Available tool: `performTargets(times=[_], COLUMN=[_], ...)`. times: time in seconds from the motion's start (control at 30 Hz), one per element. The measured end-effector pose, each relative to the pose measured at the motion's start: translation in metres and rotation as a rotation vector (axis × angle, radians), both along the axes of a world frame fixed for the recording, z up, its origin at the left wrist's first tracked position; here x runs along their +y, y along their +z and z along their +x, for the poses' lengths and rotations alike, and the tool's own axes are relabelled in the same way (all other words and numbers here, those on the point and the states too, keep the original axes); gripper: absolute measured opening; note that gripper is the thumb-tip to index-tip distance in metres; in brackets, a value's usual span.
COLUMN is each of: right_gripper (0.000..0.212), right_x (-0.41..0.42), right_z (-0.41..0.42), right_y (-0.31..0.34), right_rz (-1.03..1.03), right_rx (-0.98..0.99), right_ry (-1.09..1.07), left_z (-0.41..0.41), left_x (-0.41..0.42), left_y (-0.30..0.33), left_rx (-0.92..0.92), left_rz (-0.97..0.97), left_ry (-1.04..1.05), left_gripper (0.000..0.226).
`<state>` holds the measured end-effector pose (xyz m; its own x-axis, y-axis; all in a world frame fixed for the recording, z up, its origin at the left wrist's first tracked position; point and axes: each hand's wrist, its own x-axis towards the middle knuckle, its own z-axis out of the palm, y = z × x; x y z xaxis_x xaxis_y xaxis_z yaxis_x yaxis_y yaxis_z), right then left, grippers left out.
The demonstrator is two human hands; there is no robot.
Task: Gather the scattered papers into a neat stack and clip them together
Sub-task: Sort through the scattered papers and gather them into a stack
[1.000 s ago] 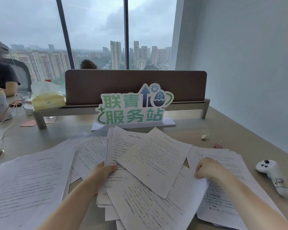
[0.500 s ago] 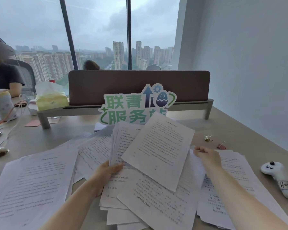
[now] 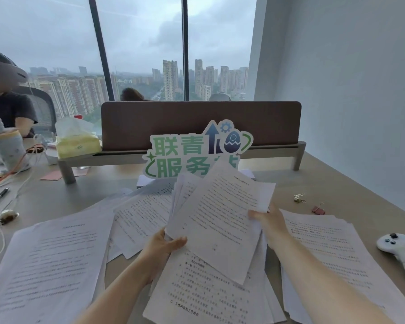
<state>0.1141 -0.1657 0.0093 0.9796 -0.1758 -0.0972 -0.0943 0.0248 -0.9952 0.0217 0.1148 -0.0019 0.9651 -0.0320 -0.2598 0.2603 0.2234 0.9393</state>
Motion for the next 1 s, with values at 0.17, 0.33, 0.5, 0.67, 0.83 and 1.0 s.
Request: performTargets(times=[0.17, 0.33, 0.5, 0.67, 0.83, 1.0], right_gripper=[0.054, 0.039, 0.003, 0.014, 0.026, 0.018], right_x=[0.005, 0.016, 0.040, 0.047, 0.055, 0.054], right_z=[0.006, -0.010, -0.027, -0.039, -0.054, -0.054], right_y=[0.013, 0.033, 0.080, 0.111, 0.103, 0.071], right_rz=[0.142, 0.176, -0.039, -0.161, -0.164, -0.172], right_rx=[-0.044, 0.088, -0.213, -0.475, -0.499, -0.364], right_ry=[-0.050, 0.295, 0.042, -0.020, 0.154, 0.073], left_z=[-0.001, 0.011, 0.015, 0.019, 0.019, 0.014], left_x=[0.002, 0.004, -0.001, 0.012, 0.000, -0.011], left_y=[0.012, 0.032, 0.064, 0.100, 0.094, 0.057], left_rx=[-0.106, -0.250, -0.394, -0.534, -0.491, -0.354], left_rz=[0.002, 0.005, 0.039, 0.041, 0.165, 0.236], left_ry=[0.090, 0.230, 0.272, 0.343, 0.352, 0.308], left_gripper=[0.030, 0.026, 0.026, 0.018, 0.016, 0.021])
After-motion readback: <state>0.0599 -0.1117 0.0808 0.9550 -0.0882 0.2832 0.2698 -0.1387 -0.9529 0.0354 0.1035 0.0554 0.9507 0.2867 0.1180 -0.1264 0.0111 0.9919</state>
